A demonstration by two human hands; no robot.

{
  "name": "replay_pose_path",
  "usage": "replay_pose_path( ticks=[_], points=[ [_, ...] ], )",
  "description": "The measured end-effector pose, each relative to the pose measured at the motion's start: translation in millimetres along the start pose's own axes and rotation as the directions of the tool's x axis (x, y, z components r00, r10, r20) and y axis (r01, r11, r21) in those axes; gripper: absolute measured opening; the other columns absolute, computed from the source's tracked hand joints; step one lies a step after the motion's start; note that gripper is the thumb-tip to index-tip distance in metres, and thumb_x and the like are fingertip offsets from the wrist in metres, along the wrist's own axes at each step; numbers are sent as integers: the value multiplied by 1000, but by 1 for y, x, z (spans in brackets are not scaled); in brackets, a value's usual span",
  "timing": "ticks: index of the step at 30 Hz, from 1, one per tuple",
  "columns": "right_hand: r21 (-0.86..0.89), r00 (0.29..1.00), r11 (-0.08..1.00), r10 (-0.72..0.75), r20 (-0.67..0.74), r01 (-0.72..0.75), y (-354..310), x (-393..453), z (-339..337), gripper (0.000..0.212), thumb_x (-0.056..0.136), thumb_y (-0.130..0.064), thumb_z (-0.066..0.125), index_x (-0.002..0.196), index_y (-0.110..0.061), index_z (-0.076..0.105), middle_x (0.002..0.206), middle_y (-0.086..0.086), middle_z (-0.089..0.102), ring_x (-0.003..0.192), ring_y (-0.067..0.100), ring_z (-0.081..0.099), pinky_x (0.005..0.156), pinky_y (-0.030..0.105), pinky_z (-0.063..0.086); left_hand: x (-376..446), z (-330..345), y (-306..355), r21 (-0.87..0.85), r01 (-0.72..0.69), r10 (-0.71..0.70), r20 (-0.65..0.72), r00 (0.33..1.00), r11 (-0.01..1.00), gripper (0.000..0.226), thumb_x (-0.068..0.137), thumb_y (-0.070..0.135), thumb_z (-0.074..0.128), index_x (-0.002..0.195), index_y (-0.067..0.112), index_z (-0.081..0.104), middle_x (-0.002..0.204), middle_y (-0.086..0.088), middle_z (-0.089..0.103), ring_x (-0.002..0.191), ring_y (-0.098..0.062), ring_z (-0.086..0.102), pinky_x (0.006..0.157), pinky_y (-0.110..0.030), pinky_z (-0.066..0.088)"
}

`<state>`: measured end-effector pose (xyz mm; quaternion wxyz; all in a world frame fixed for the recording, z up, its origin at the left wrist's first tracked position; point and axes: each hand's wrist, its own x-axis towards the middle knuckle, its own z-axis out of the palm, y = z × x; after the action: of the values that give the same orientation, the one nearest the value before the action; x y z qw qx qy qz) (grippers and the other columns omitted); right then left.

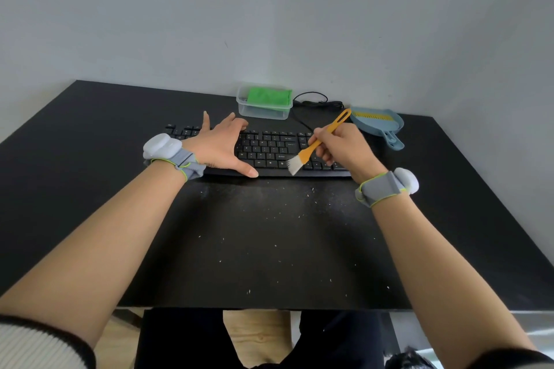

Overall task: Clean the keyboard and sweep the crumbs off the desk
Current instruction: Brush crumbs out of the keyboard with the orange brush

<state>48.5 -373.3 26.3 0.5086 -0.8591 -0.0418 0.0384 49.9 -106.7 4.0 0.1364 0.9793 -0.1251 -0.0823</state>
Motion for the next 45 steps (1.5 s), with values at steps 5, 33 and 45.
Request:
replay_pose_path(
  ticks=[5, 33, 45],
  points=[
    [94, 1000, 996, 10, -7, -9, -5, 0, -10, 35, 103, -19, 50, 80, -5, 72, 57, 3, 58, 46, 11, 49, 43, 20, 42, 0, -1, 0, 0, 0, 0, -4, 1000, 1000, 123, 62, 73, 74, 151, 10, 19, 160, -6, 25, 152, -19, -2, 113, -62, -20],
    [87, 999, 996, -21, -25, 23, 7, 1, -6, 33, 103, -20, 50, 86, -2, 72, 59, 4, 59, 49, 12, 50, 46, 22, 43, 1, 2, -1, 1, -7, 7, -1, 1000, 1000, 123, 61, 74, 74, 151, 10, 19, 160, -6, 25, 152, -20, -1, 113, -62, -21],
    [132, 997, 989, -69, -33, 73, 2, 1, -15, 33, 103, -20, 50, 83, -5, 71, 58, 4, 59, 48, 13, 49, 45, 22, 42, 1, 2, -1, 7, -5, 5, -3, 1000, 1000, 124, 61, 74, 74, 151, 10, 19, 160, -6, 25, 152, -19, -2, 113, -61, -20]
  ],
)
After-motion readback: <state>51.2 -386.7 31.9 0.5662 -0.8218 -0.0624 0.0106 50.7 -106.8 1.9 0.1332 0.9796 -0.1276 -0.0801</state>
